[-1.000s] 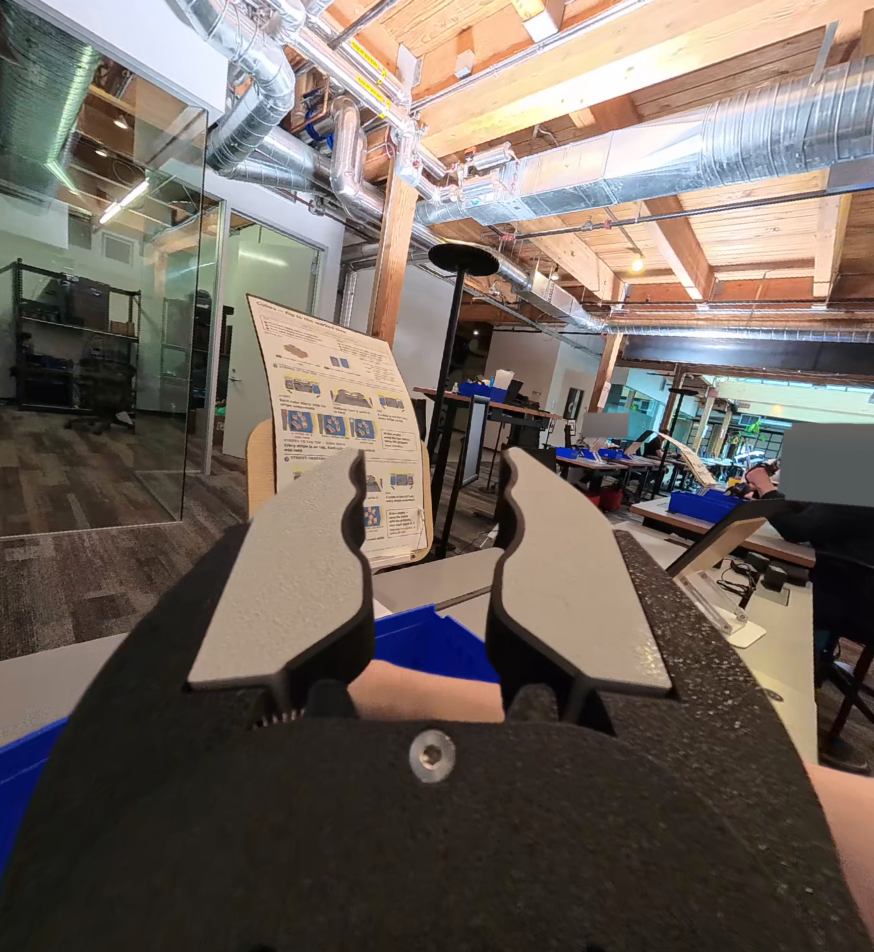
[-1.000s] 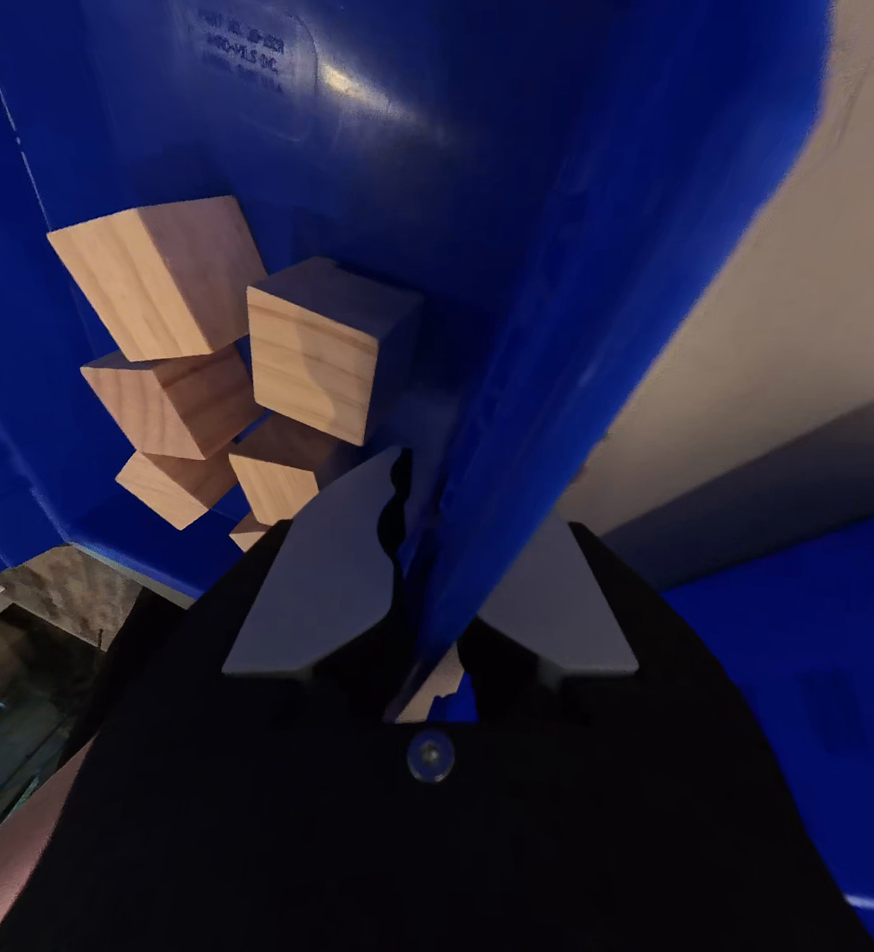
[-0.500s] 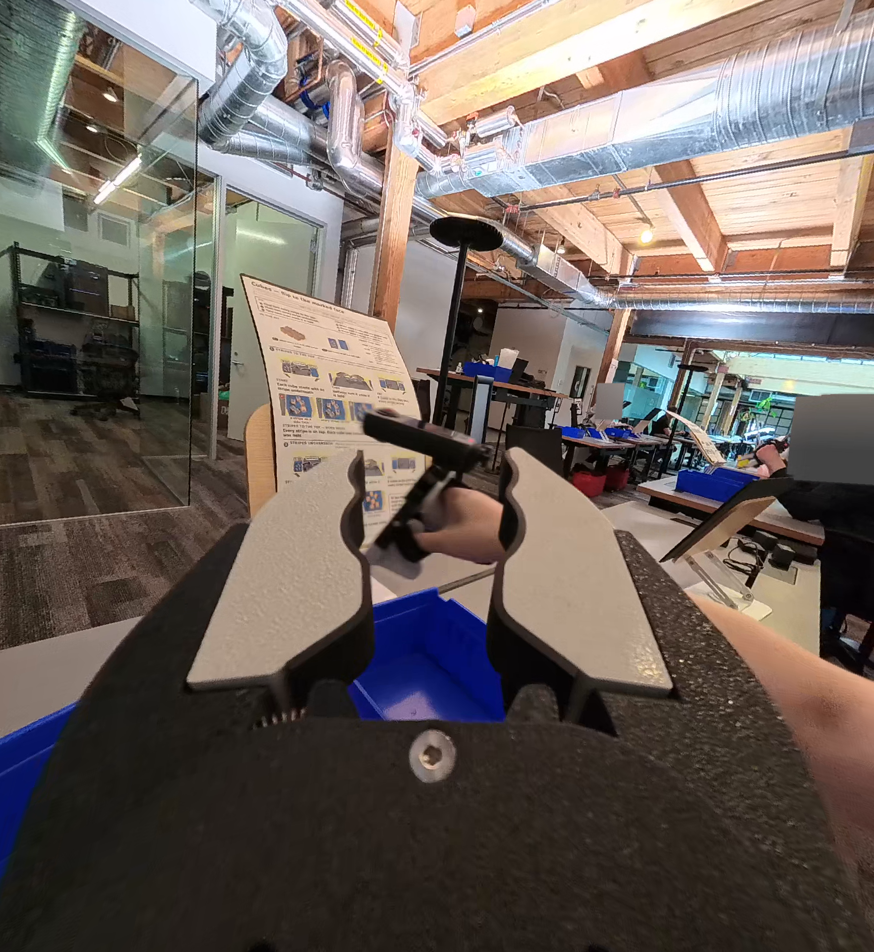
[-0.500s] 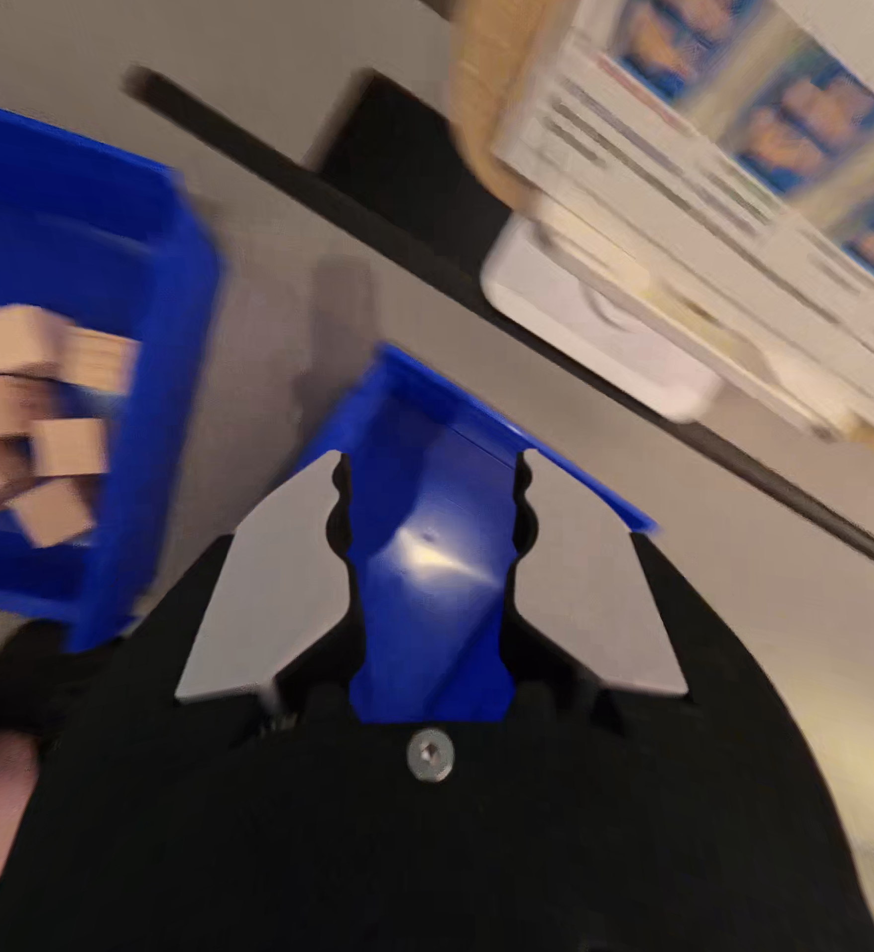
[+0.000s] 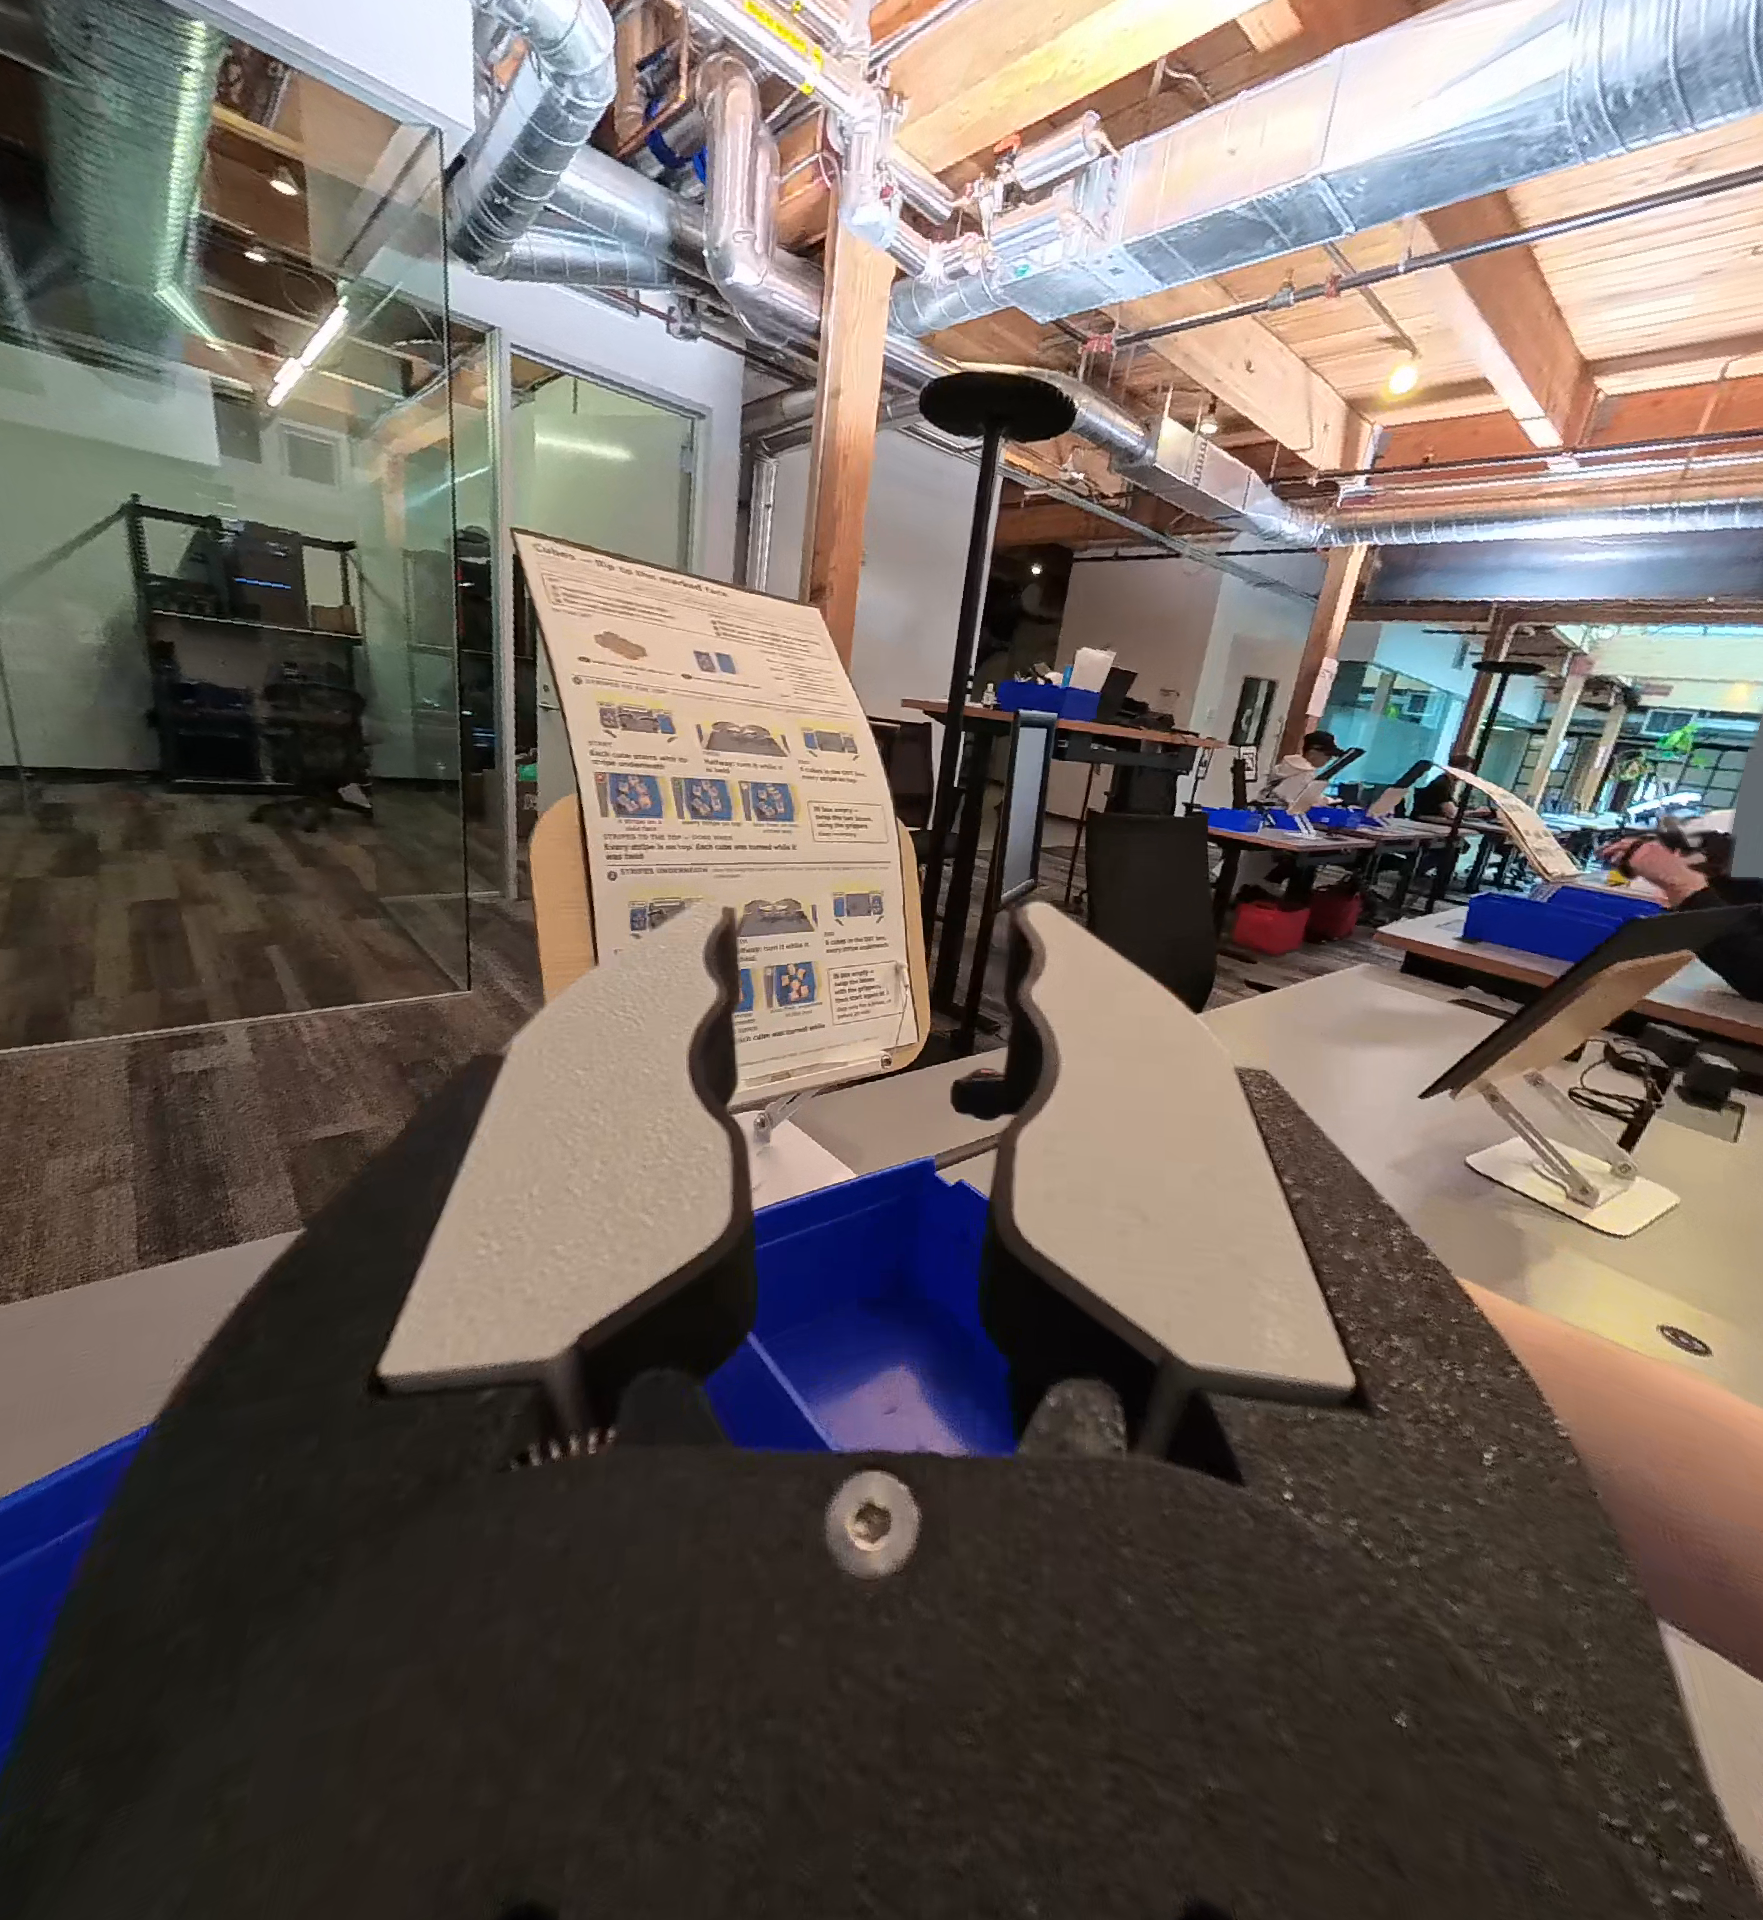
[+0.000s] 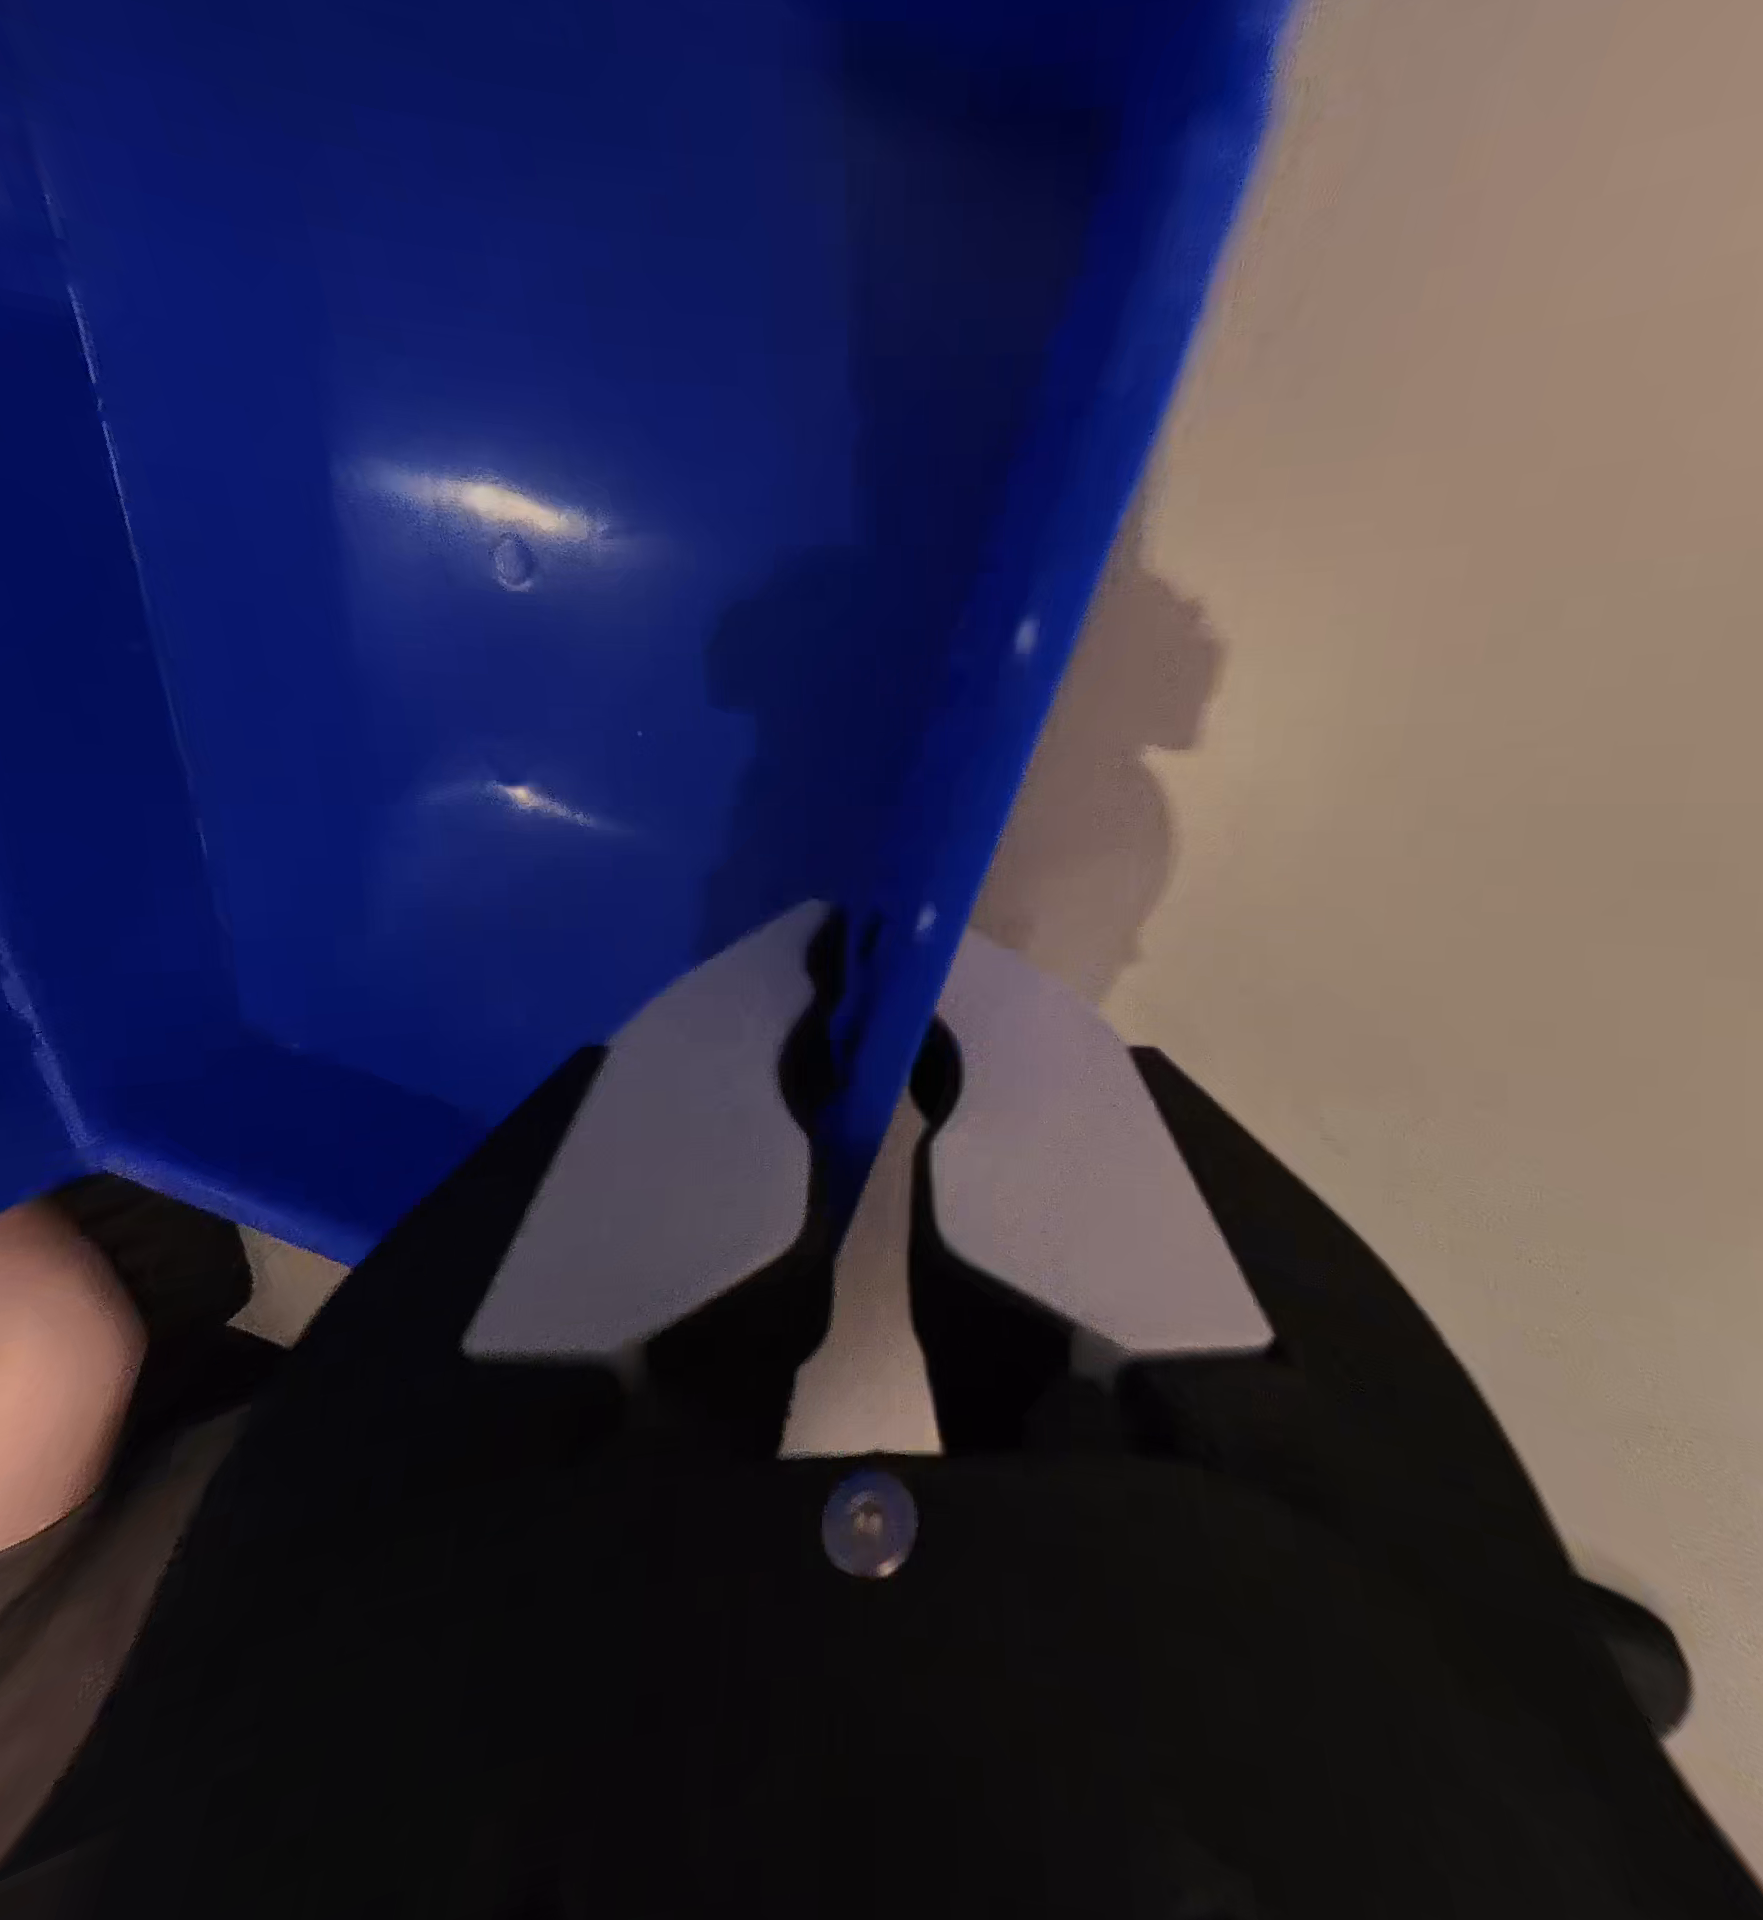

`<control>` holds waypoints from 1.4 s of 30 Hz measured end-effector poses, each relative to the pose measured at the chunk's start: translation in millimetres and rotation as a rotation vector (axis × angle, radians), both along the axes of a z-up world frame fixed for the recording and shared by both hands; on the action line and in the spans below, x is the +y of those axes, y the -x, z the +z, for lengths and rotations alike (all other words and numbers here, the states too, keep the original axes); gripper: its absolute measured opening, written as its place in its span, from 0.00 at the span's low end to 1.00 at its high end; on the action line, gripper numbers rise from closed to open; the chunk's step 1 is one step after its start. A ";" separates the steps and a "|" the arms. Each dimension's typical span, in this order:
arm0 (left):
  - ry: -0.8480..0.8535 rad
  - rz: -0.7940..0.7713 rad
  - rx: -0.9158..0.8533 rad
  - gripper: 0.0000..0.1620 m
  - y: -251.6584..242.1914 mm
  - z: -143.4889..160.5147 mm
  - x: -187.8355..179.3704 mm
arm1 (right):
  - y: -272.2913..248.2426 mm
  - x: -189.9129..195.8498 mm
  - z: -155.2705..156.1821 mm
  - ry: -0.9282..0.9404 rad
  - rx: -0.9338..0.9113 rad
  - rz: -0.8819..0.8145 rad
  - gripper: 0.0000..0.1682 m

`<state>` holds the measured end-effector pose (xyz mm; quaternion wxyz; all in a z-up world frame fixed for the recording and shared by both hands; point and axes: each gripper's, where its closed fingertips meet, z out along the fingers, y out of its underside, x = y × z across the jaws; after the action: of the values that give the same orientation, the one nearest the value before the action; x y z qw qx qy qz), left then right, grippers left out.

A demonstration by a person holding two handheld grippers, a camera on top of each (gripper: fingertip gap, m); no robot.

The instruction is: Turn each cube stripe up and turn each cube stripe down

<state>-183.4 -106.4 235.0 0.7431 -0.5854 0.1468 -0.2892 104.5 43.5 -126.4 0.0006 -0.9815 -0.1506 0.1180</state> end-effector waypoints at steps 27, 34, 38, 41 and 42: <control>0.123 0.033 0.320 0.30 -99.0 -39.6 51.3 | -314.2 32.3 -3.7 0.021 -0.036 -0.192 0.04; 0.160 0.066 0.418 0.30 -121.9 -57.3 70.7 | -379.4 24.5 -4.5 0.009 -0.020 -0.271 0.04; 0.190 0.086 0.434 0.30 -123.5 -64.0 78.3 | -385.5 23.8 -4.6 -0.016 -0.021 -0.238 0.04; 0.201 0.108 0.448 0.30 -120.5 -66.1 79.2 | -392.7 28.4 -2.8 -0.089 -0.103 -0.186 0.14; 0.200 0.120 0.448 0.30 -117.4 -65.4 78.7 | -395.8 31.5 1.5 -0.132 -0.129 -0.176 0.16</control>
<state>-65.9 -27.7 169.5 0.6461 -0.7132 0.2434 -0.1209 500.3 75.1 -124.9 0.0660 -0.9943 -0.0710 0.0437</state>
